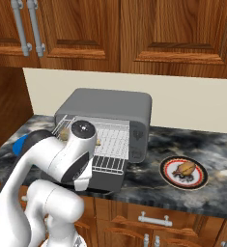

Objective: Open the toaster oven door. Place the baguette on the top rack in the toaster oven and place the chicken drumstick on the bottom rack.

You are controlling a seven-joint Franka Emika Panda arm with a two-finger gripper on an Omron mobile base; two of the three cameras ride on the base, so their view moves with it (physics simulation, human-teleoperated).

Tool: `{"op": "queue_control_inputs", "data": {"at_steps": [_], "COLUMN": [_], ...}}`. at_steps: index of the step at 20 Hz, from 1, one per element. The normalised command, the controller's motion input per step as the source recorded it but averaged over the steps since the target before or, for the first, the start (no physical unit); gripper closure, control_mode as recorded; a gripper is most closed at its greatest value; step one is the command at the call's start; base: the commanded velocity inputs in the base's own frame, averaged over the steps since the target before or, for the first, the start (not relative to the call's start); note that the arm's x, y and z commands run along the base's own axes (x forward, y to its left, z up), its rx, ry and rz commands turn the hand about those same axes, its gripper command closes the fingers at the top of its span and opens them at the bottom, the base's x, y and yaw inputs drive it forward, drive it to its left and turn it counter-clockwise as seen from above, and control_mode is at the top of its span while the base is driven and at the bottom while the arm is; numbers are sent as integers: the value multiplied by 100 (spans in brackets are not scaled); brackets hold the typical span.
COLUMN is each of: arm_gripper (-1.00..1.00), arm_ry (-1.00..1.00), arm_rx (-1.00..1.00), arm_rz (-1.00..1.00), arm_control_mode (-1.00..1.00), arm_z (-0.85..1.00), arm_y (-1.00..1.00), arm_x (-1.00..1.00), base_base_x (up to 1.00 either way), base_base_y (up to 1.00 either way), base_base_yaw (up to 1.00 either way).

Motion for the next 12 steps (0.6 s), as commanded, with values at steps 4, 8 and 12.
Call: {"op": "queue_control_inputs", "data": {"at_steps": [4,8,12], "arm_gripper": [-100,-100,-100], "arm_ry": [10,6,1], "arm_rx": [-2,-2,0], "arm_rz": [0,0,0], "arm_control_mode": [-100,-100,-100], "arm_z": [-9,-2,-1], "arm_y": [0,0,-2], "arm_x": [34,33,35], "base_base_x": [0,0,0], "base_base_y": [0,0,0], "base_base_yaw": [0,0,0]}}
